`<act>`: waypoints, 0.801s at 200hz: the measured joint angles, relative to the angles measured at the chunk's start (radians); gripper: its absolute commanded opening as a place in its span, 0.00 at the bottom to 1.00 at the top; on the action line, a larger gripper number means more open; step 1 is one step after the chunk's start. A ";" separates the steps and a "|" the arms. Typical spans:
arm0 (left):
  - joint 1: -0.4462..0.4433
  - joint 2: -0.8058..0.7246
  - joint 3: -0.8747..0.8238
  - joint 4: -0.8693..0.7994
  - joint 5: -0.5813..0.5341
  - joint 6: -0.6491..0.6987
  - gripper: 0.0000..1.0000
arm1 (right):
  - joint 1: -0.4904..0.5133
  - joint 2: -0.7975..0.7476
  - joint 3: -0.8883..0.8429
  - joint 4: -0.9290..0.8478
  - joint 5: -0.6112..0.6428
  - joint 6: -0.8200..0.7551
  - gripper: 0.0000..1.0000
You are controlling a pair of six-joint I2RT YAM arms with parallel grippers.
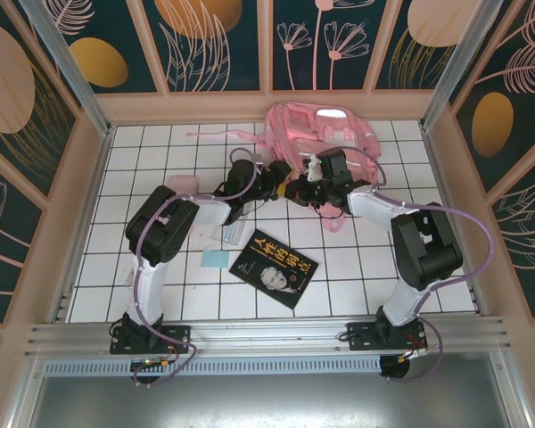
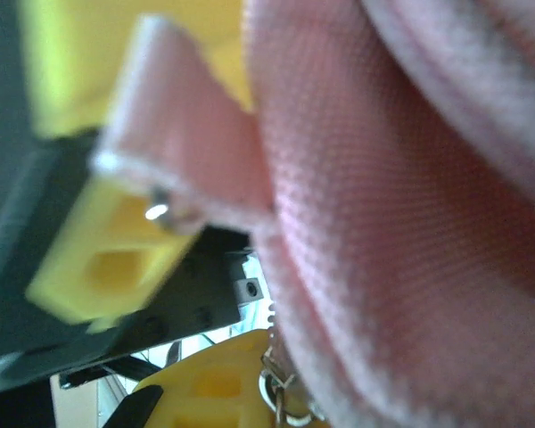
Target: Pack the student bag
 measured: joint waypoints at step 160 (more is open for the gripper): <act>-0.002 0.009 -0.001 -0.018 0.031 0.055 0.00 | -0.209 -0.095 0.101 -0.737 0.670 -0.245 0.00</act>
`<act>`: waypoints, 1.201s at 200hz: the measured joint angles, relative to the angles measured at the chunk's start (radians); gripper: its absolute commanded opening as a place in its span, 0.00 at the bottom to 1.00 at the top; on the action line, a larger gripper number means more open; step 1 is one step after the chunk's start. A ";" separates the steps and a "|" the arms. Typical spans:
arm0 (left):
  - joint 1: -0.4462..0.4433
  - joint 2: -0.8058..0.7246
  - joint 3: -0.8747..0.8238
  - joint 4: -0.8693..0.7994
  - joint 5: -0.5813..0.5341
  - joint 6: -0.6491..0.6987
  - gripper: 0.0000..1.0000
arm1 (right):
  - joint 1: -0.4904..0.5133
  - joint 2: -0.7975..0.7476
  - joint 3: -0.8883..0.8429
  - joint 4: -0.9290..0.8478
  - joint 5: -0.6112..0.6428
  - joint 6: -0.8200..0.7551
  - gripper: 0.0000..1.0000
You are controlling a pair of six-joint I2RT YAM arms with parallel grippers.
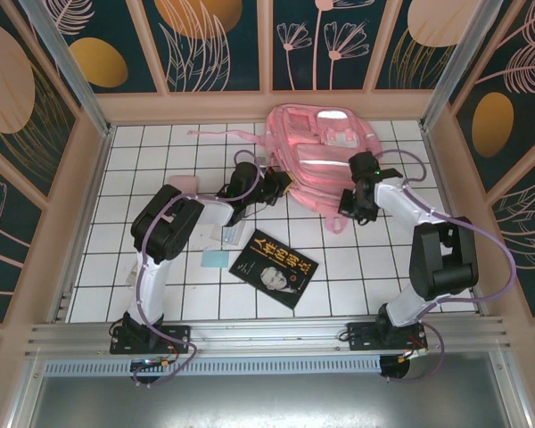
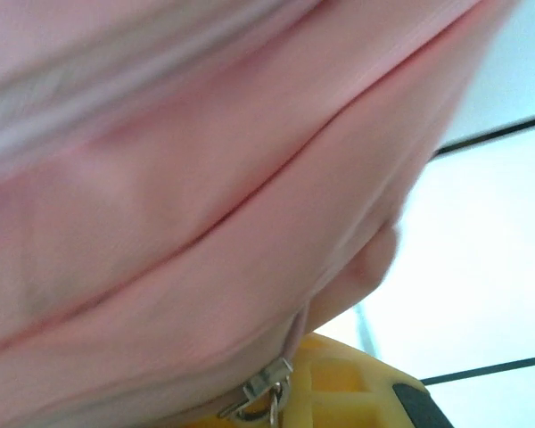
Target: Pack the student bag
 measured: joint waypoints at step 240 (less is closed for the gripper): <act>0.125 -0.146 0.012 -0.331 0.008 0.222 0.95 | 0.149 0.225 0.154 0.587 -0.733 0.176 0.00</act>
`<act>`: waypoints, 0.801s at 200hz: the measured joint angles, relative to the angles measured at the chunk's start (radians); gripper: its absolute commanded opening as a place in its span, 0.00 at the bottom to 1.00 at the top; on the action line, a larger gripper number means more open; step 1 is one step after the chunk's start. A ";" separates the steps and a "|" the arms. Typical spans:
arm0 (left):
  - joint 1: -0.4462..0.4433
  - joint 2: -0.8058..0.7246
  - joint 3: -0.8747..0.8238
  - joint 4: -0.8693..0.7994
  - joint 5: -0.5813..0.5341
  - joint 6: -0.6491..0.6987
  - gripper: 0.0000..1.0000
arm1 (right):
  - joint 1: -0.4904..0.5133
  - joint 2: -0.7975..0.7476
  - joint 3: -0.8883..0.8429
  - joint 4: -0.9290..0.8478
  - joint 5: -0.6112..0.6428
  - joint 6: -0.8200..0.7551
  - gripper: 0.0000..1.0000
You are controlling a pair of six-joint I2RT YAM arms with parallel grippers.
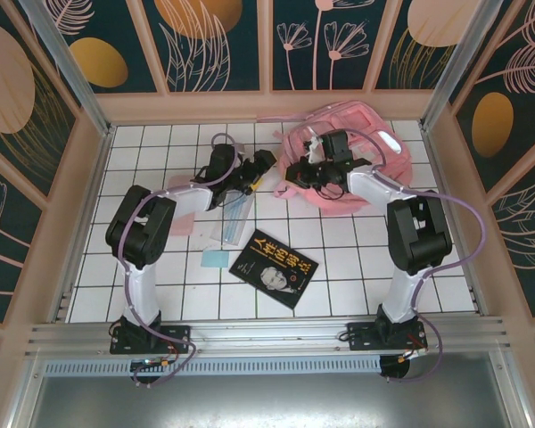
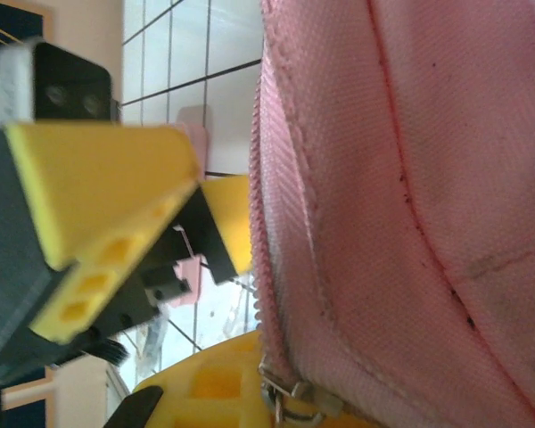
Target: Pack the student bag
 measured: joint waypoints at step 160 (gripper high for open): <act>-0.089 0.227 0.094 0.263 0.070 -0.202 0.00 | 0.004 -0.189 -0.308 -0.209 0.200 -0.063 0.00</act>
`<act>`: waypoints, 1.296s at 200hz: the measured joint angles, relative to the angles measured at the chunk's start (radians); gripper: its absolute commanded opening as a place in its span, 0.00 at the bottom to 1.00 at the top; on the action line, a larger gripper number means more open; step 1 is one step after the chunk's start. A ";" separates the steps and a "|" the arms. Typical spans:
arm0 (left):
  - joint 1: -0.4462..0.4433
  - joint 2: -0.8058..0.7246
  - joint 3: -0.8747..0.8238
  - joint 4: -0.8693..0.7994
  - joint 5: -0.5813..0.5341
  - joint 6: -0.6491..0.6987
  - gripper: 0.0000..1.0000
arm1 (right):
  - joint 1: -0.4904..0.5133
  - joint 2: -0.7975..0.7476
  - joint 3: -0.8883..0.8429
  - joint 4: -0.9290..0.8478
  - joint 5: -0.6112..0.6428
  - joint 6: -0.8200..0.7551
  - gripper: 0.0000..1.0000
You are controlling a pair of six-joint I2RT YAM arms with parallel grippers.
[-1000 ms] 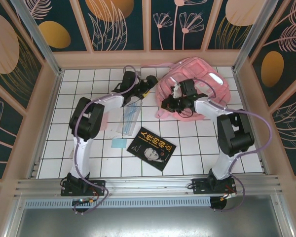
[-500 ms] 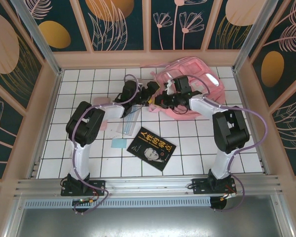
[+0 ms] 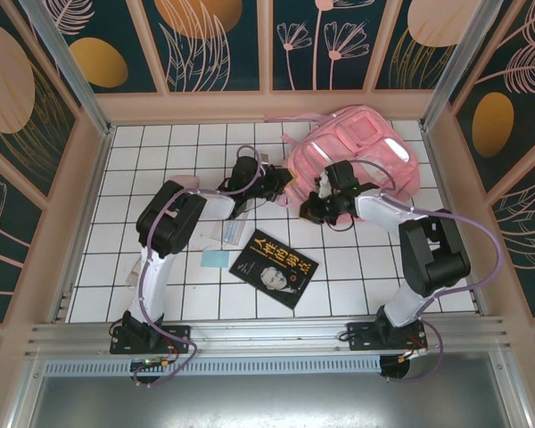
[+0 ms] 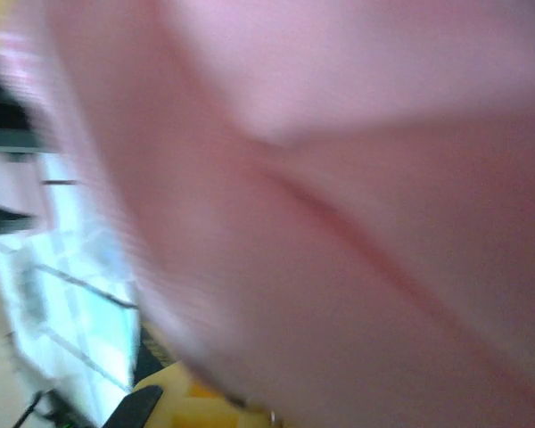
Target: Pack the student bag
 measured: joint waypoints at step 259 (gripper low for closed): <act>0.136 -0.192 -0.026 -0.339 -0.036 0.268 0.00 | -0.104 0.185 0.194 -0.311 0.166 -0.417 0.00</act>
